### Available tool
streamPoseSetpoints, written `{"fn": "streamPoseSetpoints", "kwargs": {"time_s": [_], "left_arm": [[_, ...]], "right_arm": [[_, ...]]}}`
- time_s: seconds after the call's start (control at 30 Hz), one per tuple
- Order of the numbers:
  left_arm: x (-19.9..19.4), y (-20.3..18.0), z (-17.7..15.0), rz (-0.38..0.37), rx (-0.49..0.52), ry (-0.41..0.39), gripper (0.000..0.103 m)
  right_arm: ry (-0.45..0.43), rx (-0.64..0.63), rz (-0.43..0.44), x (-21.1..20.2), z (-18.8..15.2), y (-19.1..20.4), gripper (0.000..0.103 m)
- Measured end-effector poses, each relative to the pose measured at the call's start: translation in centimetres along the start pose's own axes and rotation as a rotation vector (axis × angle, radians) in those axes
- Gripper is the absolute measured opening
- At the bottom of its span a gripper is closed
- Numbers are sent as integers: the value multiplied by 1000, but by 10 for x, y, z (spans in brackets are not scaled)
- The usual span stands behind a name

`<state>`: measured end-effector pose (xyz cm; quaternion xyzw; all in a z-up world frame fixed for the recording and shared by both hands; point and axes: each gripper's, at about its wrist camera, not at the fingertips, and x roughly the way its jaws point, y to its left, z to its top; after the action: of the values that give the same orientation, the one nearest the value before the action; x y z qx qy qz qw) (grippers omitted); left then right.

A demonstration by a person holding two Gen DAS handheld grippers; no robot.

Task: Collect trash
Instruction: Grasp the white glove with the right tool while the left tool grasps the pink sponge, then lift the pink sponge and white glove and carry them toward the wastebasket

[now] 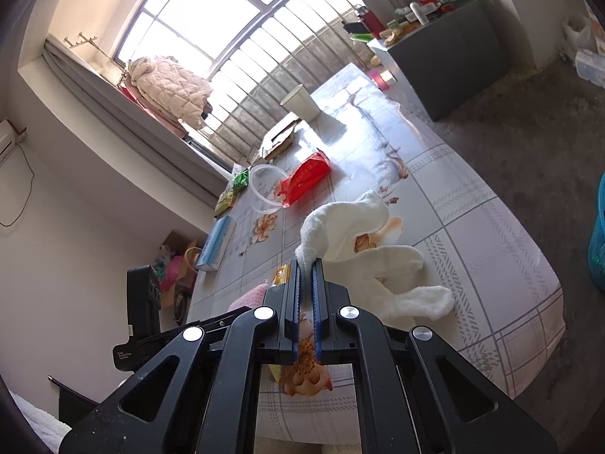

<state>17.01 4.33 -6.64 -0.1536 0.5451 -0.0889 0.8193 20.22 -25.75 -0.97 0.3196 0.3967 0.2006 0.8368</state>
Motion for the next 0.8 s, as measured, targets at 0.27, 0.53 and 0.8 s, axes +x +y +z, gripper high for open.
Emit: {"fn": "streamPoseSetpoints", "kwargs": {"time_s": [0.27,0.53,0.8], "left_arm": [[13,-20,-2,134,104,-41,91],[8,-5,-9,194,175,-70,87],[-7,20,-12,212,151,-97,83]], "right_arm": [[13,19,13,4,-1,-5,5],[-34,-78,16,-12,13,21,5],[-127,-166,60,-32,30,54,5]]}}
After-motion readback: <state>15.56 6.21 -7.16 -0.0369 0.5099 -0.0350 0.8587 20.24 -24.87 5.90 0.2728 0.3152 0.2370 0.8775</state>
